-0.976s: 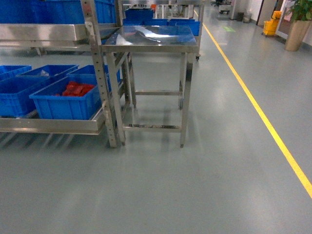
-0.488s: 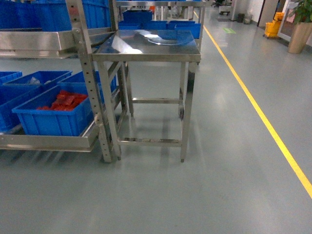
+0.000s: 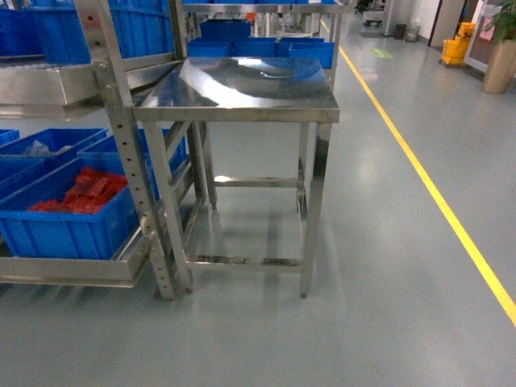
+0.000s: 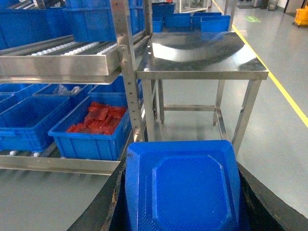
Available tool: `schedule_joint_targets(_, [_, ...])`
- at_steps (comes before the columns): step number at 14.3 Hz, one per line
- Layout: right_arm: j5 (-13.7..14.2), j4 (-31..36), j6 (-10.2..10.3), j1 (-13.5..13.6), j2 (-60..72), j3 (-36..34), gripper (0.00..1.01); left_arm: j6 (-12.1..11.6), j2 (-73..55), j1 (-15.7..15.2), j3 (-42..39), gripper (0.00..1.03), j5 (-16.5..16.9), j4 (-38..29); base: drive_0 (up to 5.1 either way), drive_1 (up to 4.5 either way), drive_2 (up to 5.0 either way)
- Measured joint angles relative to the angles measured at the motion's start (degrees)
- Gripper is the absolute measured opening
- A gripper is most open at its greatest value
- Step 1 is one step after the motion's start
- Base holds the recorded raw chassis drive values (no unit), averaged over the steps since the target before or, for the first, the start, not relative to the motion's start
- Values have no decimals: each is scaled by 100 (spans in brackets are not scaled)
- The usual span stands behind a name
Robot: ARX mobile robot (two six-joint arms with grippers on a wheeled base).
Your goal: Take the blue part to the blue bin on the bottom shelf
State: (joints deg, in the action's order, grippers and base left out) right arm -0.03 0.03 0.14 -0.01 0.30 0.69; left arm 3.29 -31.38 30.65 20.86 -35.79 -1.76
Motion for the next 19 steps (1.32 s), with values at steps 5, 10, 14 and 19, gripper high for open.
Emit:
schedule_joint_targets(5, [13,-42,0,0,0,0,98,0,0,11,0,43,17,4,-499,247,247])
schedule_joint_targets(10, [4,-31,0,0,0,0,98,0,0,0,0,43,2,-17,-503,242,242])
schedule_joint_targets(14, [4,-33,0,0,0,-2,98,0,-7,0,0,43,-4,22,-505,241,241])
schedule_joint_targets(19, [2,-42,0,0,0,0,98,0,0,-2,0,43,-4,2,-510,235,235])
